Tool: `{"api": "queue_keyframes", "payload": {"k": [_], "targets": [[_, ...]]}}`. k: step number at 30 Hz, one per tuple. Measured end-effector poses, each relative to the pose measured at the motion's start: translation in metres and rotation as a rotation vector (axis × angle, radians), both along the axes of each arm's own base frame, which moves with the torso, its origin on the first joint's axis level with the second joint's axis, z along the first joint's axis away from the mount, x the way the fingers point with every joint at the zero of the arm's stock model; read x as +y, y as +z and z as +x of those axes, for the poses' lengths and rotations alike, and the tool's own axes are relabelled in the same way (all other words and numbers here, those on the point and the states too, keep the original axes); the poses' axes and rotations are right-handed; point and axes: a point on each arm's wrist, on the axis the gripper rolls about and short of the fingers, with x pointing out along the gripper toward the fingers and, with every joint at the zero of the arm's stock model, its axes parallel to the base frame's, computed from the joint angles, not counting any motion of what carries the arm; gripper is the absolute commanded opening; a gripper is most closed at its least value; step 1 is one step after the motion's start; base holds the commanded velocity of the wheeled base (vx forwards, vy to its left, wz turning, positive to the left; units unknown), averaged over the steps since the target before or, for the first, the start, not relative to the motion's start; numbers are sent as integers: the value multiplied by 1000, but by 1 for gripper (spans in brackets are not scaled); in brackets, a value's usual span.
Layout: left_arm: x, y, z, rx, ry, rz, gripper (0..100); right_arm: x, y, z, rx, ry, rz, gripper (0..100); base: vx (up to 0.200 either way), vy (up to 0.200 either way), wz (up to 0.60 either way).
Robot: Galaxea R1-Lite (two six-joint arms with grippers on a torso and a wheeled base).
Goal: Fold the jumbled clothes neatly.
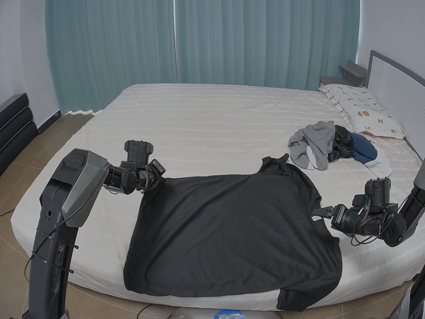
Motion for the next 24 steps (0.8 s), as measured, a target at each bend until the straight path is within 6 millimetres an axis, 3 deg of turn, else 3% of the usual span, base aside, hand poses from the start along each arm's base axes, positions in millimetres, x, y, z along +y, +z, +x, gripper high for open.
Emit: {"api": "queue_keyframes", "payload": {"k": [9,18,24], "targets": [[21,16,7,-50,54,3,0,4,14,35,-102,1,3,100,0,0,0],[27,34,11,-99,67,-1,0,3,22,98,-170,-16,2,100,0,0,0],[28,42,12,-120,66,1,0,0,12,143,-170,-28,-4,100,0,0,0]]}}
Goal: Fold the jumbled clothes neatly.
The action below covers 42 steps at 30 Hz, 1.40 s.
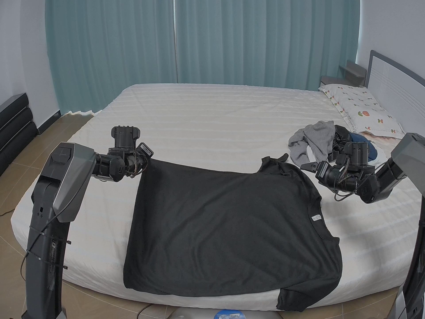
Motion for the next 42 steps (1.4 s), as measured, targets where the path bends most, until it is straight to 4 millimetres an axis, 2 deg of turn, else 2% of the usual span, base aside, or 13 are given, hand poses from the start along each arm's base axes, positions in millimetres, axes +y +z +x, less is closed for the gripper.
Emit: {"api": "queue_keyframes", "payload": {"k": [6,15,16,25,42], "targets": [[-2,5,0,-4,-6,6,0,0,-30,39,-2,-28,-60,100,0,0,0],[-4,6,0,0,-10,9,0,-2,-61,79,-71,-66,-204,100,0,0,0],[-4,6,0,1,-10,9,0,-1,-63,82,-77,-70,-211,0,0,0,0],[-6,5,-1,5,-14,9,0,2,-86,98,-69,-79,-250,0,0,0,0],[-4,11,10,-65,-19,20,0,-20,-58,124,-207,-275,-218,0,0,0,0]]}}
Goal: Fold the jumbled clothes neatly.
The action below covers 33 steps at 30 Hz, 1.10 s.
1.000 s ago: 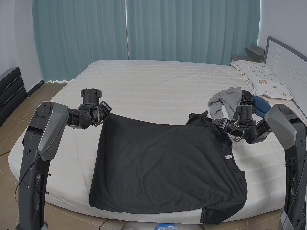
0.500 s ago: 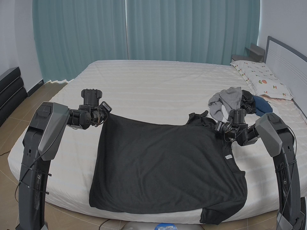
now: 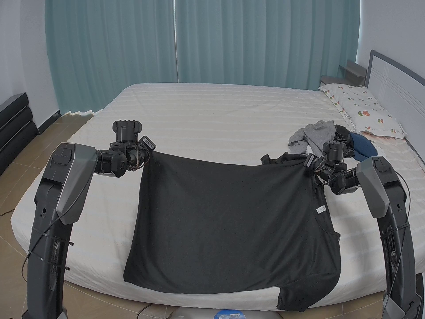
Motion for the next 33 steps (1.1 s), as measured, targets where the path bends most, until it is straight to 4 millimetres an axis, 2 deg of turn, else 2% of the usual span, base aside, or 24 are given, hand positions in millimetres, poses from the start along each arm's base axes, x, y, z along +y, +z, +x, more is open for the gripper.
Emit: {"api": "queue_keyframes", "payload": {"k": [9,15,22,23,33], "targets": [[6,-8,5,-38,3,17,0,-1,6,7,-60,-25,30,0,0,0,0],[5,-15,8,-71,-3,23,0,-1,2,9,-91,-35,37,0,0,0,0],[3,-31,9,-40,-13,26,0,1,-14,9,-66,-33,35,0,0,0,0],[2,-35,9,-30,-17,27,100,1,-17,9,-59,-33,35,100,0,0,0],[0,-53,9,11,-29,47,100,3,-31,7,-22,-32,34,100,0,0,0]]}}
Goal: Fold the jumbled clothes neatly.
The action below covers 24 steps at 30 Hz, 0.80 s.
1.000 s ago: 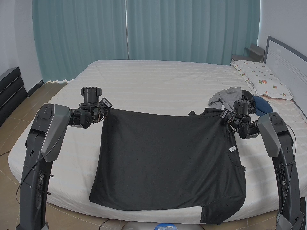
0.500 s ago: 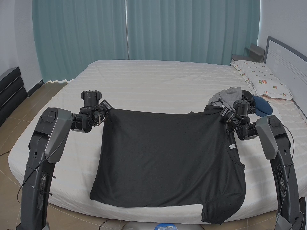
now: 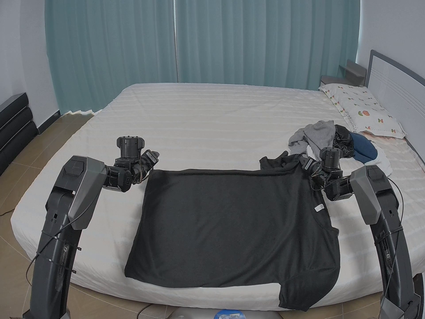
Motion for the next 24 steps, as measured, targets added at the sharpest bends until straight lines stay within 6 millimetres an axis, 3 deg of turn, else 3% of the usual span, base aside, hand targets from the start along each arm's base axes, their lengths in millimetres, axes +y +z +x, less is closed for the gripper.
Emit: {"api": "queue_keyframes", "payload": {"k": [6,13,24], "targets": [[3,-4,-4,80,12,11,100,-8,2,-12,50,-11,31,100,0,0,0],[9,16,-20,146,-2,-5,100,-24,21,-38,108,3,92,100,0,0,0],[14,40,-89,239,-86,-53,100,-38,41,-117,223,100,162,100,0,0,0]]}}
